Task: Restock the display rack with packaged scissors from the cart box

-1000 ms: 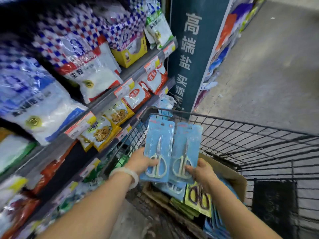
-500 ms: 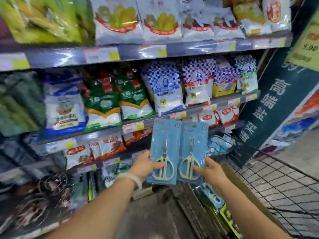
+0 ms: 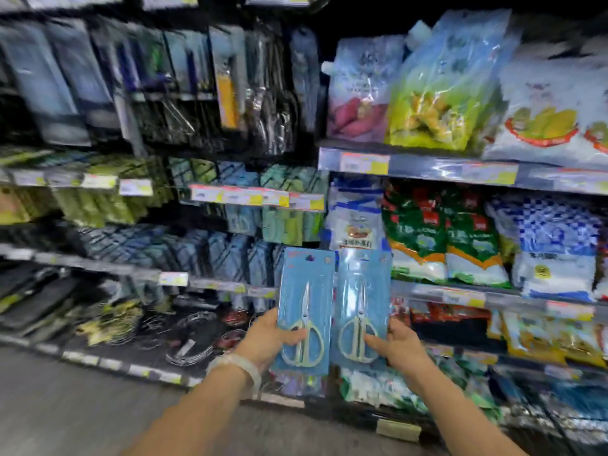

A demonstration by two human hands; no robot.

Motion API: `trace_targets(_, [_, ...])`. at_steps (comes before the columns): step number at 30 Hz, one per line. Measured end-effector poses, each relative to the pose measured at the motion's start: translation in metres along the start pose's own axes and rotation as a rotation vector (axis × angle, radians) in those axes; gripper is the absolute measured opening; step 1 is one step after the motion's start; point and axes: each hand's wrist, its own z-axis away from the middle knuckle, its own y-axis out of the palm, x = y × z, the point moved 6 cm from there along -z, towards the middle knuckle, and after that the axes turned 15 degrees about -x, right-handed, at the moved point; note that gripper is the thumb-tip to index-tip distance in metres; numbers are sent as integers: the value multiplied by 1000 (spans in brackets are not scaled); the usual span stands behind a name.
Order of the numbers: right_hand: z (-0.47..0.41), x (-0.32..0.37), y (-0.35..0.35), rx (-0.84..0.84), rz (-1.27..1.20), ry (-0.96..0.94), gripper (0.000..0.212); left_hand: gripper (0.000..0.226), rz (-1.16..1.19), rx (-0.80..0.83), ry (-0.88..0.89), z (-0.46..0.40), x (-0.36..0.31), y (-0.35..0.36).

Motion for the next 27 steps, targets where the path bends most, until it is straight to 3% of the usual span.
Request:
trace_targets(5, [21, 37, 128, 111, 35, -54, 32, 33, -27, -56, 25, -21, -17, -120])
trace_targets(9, [35, 59, 202, 157, 21, -89, 23, 36, -27, -132, 0, -38, -14, -194])
trace_targets(20, [17, 79, 304, 190, 141, -70, 15, 38, 54, -177, -48, -98, 3, -277])
trace_targets(25, [-24, 85, 336, 177, 170, -31, 29, 37, 93, -180, -71, -137, -3, -288])
trace_targets(27, [-43, 85, 346, 168, 148, -11, 54, 41, 76, -183, -66, -154, -9, -292])
